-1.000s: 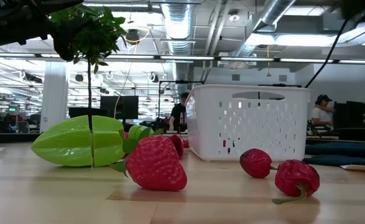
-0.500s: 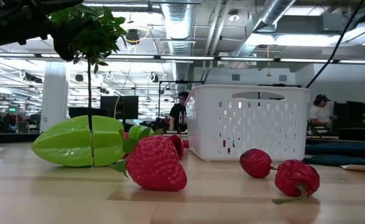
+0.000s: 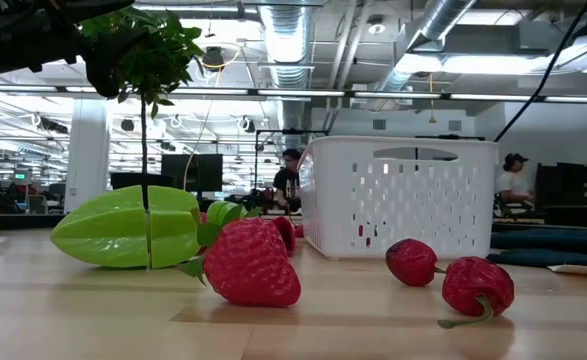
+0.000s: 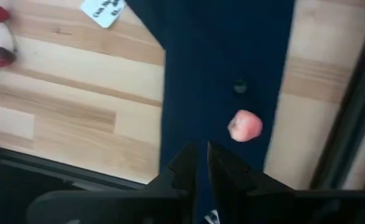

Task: Pick and placing Produce into tupperware
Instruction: Put the peach into the white bin

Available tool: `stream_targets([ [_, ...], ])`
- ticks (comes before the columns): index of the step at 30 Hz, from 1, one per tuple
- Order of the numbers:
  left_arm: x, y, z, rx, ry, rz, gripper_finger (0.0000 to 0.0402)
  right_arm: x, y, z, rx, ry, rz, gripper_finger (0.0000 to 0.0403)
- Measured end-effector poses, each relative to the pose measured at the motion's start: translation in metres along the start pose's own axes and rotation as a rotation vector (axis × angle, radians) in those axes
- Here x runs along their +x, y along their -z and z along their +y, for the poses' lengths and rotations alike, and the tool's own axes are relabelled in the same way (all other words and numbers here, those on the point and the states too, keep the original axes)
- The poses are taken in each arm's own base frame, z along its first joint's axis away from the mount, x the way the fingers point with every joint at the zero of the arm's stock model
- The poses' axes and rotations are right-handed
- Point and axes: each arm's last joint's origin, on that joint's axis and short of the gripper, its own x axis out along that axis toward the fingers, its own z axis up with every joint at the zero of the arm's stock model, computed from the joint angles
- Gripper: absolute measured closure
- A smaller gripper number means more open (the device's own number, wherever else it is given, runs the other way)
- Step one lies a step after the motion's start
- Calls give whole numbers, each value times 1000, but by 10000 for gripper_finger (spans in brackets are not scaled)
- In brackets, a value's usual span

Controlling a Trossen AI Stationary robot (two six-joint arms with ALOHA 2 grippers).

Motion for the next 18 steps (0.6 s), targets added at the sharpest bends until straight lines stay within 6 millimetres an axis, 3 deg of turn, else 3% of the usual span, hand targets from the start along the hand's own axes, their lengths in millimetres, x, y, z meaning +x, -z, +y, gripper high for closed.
stream_targets([
  [18, 0, 0, 1, -5, -22, -7, 205, 0, -5, -3, -68, 32, -49, 329],
])
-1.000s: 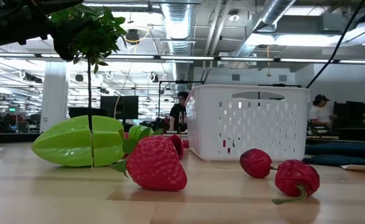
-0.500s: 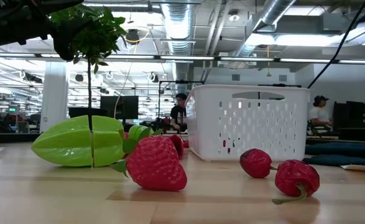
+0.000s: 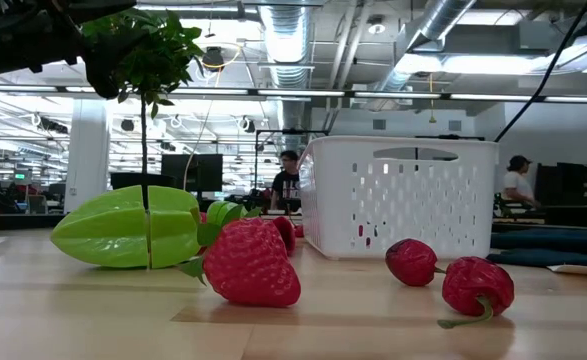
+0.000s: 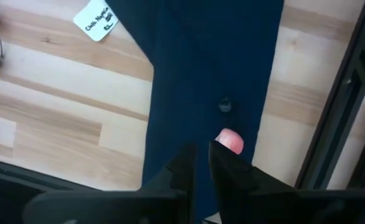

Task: Pick and placing Produce into tupperware
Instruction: Put the peach into the white bin

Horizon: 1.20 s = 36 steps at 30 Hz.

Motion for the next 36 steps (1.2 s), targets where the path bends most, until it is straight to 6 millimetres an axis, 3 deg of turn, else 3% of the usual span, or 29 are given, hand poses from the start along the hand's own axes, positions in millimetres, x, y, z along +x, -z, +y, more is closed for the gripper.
stream_targets([
  [9, 0, 1, 0, -2, 2, 7, 205, 0, 1, 1, 6, -16, 7, 222],
  [16, 0, 1, 0, -2, 2, 8, 205, 17, 7, 5, 2, -115, 7, 165],
  [28, 0, 1, 0, -2, -4, 6, 205, 34, 11, 8, 19, -159, 63, 172],
  [36, 0, 1, 0, -2, -4, 6, 205, 50, 10, -3, 58, -13, 123, 192],
])
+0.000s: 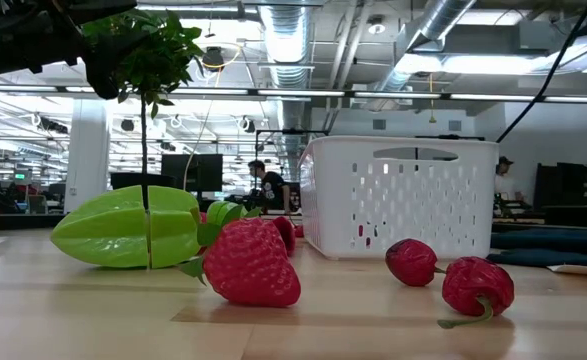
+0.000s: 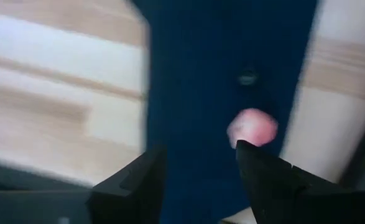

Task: Pick and placing Produce into tupperware
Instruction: Put the peach into the white bin

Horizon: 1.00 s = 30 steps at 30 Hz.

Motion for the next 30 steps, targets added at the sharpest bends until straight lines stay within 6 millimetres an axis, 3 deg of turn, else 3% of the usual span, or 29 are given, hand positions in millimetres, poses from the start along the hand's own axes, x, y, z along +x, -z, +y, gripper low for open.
stream_targets([
  [7, 0, 0, 0, 0, -1, 0, 205, 6, -1, -2, 18, 16, 10, 200],
  [19, 0, 0, 0, 0, 0, 2, 205, 35, 4, -5, 44, 136, 48, 200],
  [30, 0, 0, 0, 0, 0, 1, 205, 38, 3, -7, 40, 179, 22, 200],
])
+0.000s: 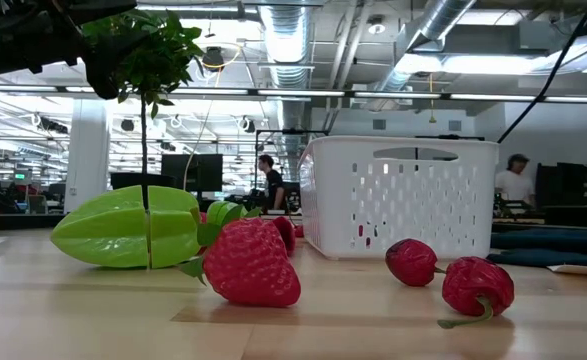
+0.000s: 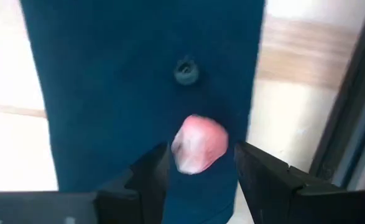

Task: Pick and placing Produce into tupperware
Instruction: Put the peach into the white bin

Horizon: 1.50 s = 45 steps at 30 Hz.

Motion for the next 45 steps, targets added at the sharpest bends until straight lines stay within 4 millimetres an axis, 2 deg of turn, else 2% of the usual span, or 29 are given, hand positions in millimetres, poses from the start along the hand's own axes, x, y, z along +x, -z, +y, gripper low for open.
stream_targets([
  [15, 0, 0, 0, 0, 0, 0, 205, 0, 0, 0, -2, 0, -7, 206],
  [24, 0, 0, 0, 0, 0, 0, 205, 0, 0, 1, -12, -29, -16, 249],
  [35, 0, 0, 0, 0, 0, 0, 205, 0, 1, 3, -11, -44, 0, 273],
  [45, 0, 0, 0, -1, 0, -1, 205, 0, -1, 6, -26, -50, 0, 332],
])
